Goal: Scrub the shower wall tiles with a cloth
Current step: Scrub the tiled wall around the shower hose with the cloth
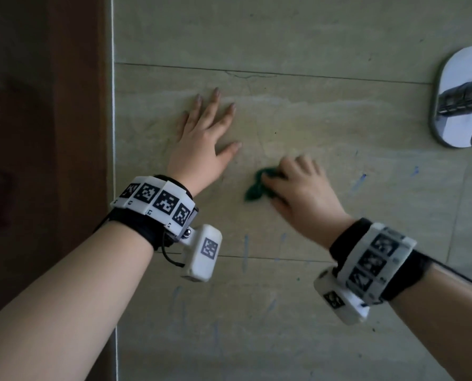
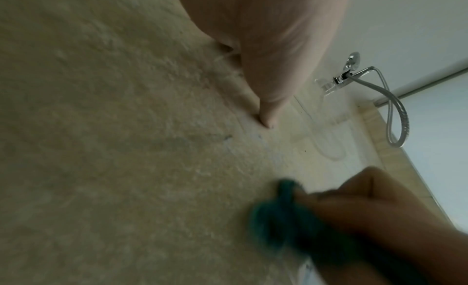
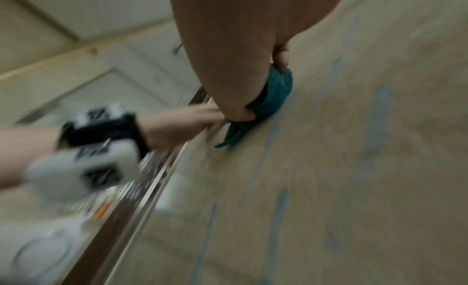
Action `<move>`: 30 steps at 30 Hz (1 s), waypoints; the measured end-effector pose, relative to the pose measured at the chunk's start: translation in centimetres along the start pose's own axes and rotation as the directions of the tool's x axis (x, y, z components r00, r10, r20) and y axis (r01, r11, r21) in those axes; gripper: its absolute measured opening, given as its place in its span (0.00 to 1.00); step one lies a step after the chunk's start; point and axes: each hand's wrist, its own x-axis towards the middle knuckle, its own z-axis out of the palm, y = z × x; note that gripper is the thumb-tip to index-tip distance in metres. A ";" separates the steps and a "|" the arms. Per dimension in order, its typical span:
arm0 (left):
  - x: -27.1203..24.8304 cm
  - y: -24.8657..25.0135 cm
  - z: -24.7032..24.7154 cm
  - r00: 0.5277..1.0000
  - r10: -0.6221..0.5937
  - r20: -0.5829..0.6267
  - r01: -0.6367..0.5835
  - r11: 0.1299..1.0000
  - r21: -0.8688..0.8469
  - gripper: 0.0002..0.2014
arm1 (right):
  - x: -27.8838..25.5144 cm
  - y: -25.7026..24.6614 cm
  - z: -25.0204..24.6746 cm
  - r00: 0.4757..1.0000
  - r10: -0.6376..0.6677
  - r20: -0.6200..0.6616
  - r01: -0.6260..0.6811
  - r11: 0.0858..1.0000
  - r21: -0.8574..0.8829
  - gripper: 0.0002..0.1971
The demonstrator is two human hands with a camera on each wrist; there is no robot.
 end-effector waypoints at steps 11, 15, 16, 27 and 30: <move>-0.9 -0.9 -2.3 0.997 -0.074 0.015 0.074 0.923 -0.377 0.25 | 6.5 2.4 -1.2 0.907 0.360 -0.219 -0.347 0.933 0.098 0.14; -1.1 -1.2 -4.3 0.909 -0.394 -0.137 0.194 0.690 -0.698 0.20 | 10.6 1.2 -1.1 0.907 0.342 -0.247 -0.324 0.940 0.111 0.11; -1.1 -1.4 -4.6 0.887 -0.422 -0.188 0.172 0.679 -0.714 0.19 | 11.2 0.6 -1.0 0.921 0.309 -0.237 -0.293 0.951 0.101 0.12; -1.7 -2.0 -5.0 0.900 -0.380 -0.216 0.168 0.757 -0.632 0.21 | 5.2 -5.6 2.0 0.948 -0.304 0.096 0.302 0.953 0.035 0.19; -1.7 -2.0 -5.4 0.921 -0.331 -0.206 0.144 0.779 -0.610 0.22 | 4.7 -3.0 0.8 0.984 -0.178 0.031 0.177 0.984 0.023 0.14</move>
